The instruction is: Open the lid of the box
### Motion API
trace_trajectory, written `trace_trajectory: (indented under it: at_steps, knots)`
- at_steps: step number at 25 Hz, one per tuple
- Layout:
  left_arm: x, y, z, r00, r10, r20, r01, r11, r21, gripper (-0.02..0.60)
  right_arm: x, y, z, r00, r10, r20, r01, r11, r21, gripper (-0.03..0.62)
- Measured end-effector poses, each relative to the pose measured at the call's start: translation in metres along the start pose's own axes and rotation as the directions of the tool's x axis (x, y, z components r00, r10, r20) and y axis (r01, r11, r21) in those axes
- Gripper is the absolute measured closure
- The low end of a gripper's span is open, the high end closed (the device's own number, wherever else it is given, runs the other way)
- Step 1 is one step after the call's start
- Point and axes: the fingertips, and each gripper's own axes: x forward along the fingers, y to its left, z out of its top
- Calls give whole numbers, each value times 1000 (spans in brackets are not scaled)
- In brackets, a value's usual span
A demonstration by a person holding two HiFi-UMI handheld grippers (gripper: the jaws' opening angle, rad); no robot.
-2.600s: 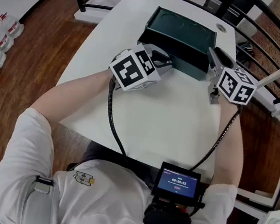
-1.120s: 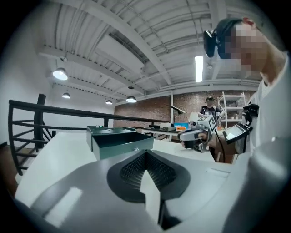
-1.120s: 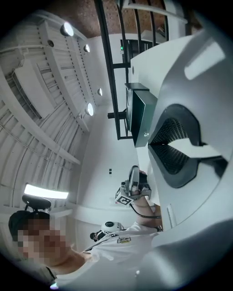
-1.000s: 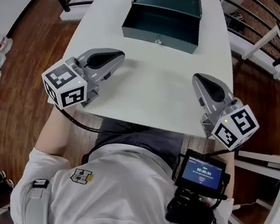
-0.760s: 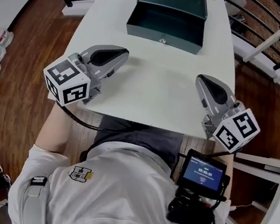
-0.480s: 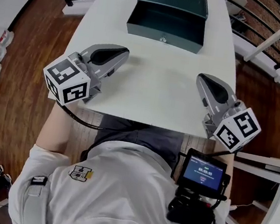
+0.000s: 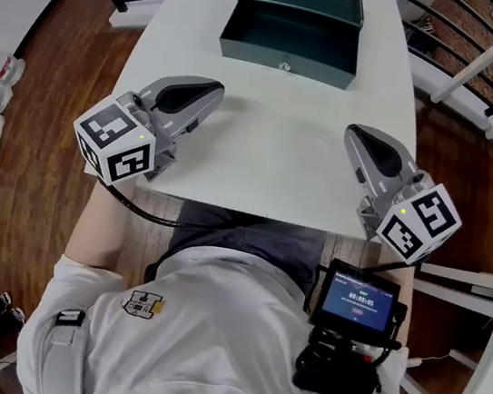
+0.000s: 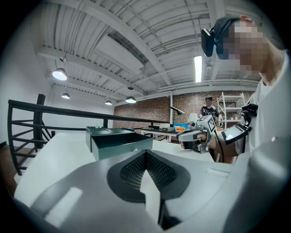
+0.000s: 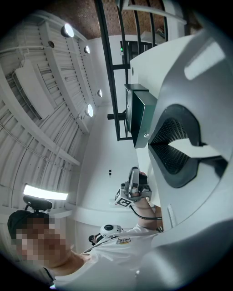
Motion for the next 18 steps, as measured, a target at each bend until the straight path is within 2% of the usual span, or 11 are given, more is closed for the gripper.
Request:
trace_trajectory:
  at_steps: [18]
  knots:
    - [0,-1,1,1000,6,-16,-6,1000,-5,581,0,0,2,1000,2,-3,-2,1000,3,595]
